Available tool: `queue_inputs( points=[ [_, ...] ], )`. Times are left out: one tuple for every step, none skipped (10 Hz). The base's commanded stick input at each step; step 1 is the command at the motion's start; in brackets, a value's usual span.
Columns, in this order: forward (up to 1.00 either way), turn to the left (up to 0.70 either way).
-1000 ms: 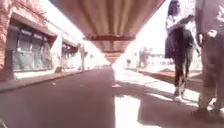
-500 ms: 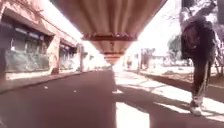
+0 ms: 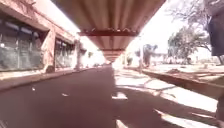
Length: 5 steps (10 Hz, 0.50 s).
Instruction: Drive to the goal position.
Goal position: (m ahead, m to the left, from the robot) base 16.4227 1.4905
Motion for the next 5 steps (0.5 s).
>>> queue_inputs(
  points=[
    [0.85,0.0],
    [0.85,0.0],
    [0.85,0.0],
    [0.85,0.0],
    [0.85,0.0]
  ],
)
